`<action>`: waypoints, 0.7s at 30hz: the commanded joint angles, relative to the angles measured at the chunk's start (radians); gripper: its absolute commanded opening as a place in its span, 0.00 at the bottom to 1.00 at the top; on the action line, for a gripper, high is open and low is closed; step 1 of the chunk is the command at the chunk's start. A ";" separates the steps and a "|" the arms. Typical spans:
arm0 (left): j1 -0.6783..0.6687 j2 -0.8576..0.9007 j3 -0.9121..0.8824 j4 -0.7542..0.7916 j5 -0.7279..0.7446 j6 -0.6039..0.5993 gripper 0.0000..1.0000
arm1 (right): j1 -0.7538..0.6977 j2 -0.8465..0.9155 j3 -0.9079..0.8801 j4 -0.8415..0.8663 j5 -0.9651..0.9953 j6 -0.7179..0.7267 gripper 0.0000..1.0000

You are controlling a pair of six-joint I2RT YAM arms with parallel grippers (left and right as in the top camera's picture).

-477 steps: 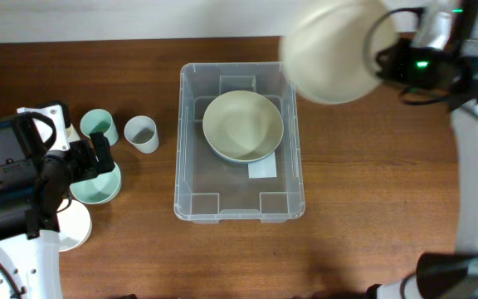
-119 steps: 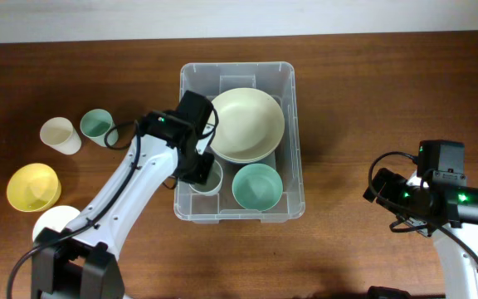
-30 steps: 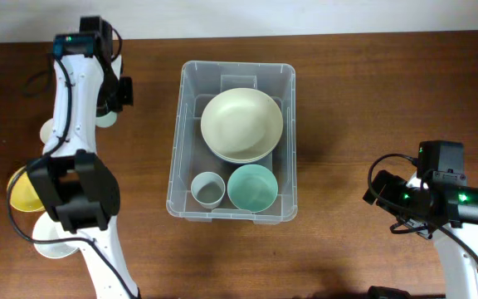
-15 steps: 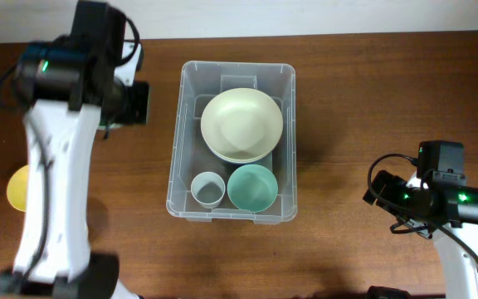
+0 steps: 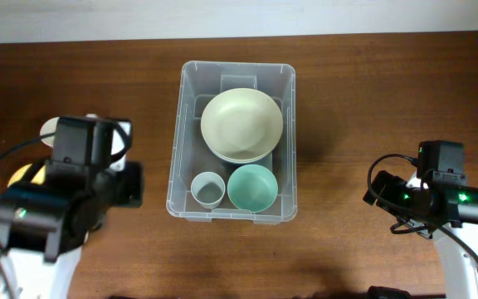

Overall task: Pack container
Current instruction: 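Lower the mint-green cup into the clear cup and release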

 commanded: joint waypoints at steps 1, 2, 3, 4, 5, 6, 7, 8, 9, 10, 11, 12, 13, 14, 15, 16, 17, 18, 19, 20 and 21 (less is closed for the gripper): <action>-0.012 0.114 -0.042 0.072 0.180 -0.019 0.00 | -0.004 0.000 0.013 -0.003 0.009 -0.003 0.99; -0.027 0.152 -0.042 0.090 0.204 -0.008 0.01 | -0.004 0.000 0.013 -0.004 0.009 -0.003 0.99; -0.046 0.187 -0.042 0.103 0.211 -0.009 0.00 | -0.004 0.000 0.013 -0.004 0.009 -0.003 0.99; -0.069 0.220 -0.042 0.114 0.216 -0.009 0.00 | -0.004 0.000 0.013 -0.003 0.009 -0.003 0.99; -0.099 0.257 -0.042 0.127 0.217 -0.008 0.01 | -0.004 0.000 0.013 -0.003 0.009 -0.003 0.99; -0.126 0.287 -0.042 0.138 0.216 -0.008 0.00 | -0.004 0.000 0.013 -0.004 0.009 -0.003 0.99; -0.154 0.320 -0.042 0.150 0.216 -0.002 0.00 | -0.004 0.000 0.013 -0.003 0.009 -0.003 0.99; -0.177 0.346 -0.042 0.158 0.212 -0.001 0.00 | -0.004 0.000 0.013 -0.003 0.009 -0.003 0.99; -0.198 0.374 -0.042 0.161 0.208 -0.001 0.01 | -0.004 0.000 0.013 -0.004 0.009 -0.003 0.99; -0.212 0.394 -0.042 0.160 0.203 -0.002 0.01 | -0.004 0.000 0.013 -0.004 0.009 -0.003 0.99; -0.222 0.412 -0.042 0.157 0.200 -0.002 0.00 | -0.004 0.000 0.013 -0.004 0.009 -0.003 0.99; -0.230 0.427 -0.042 0.154 0.200 -0.002 0.01 | -0.004 0.000 0.013 -0.004 0.009 -0.003 0.99; -0.237 0.439 -0.042 0.152 0.201 -0.002 0.01 | -0.004 0.000 0.013 -0.004 0.009 -0.003 0.99; -0.242 0.446 -0.042 0.149 0.201 -0.002 0.00 | -0.004 0.000 0.013 -0.004 0.010 -0.003 0.99; -0.246 0.449 -0.042 0.145 0.201 -0.002 0.01 | -0.004 0.000 0.013 -0.004 0.010 -0.003 0.99; -0.249 0.451 -0.042 0.142 0.201 -0.002 0.01 | -0.004 0.000 0.013 -0.003 0.010 -0.003 0.99; -0.253 0.451 -0.042 0.141 0.201 -0.002 0.01 | -0.004 0.000 0.013 -0.003 0.010 -0.003 0.99; -0.258 0.451 -0.042 0.139 0.201 -0.002 0.01 | -0.004 0.000 0.013 -0.003 0.010 -0.003 0.99; -0.264 0.451 -0.042 0.137 0.201 -0.002 0.01 | -0.004 0.000 0.013 -0.003 0.010 -0.003 0.99; -0.269 0.452 -0.042 0.134 0.201 -0.002 0.01 | -0.004 0.000 0.013 -0.003 0.010 -0.003 0.99; -0.278 0.454 -0.042 0.130 0.201 -0.002 0.01 | -0.004 0.000 0.013 -0.003 0.010 -0.003 0.99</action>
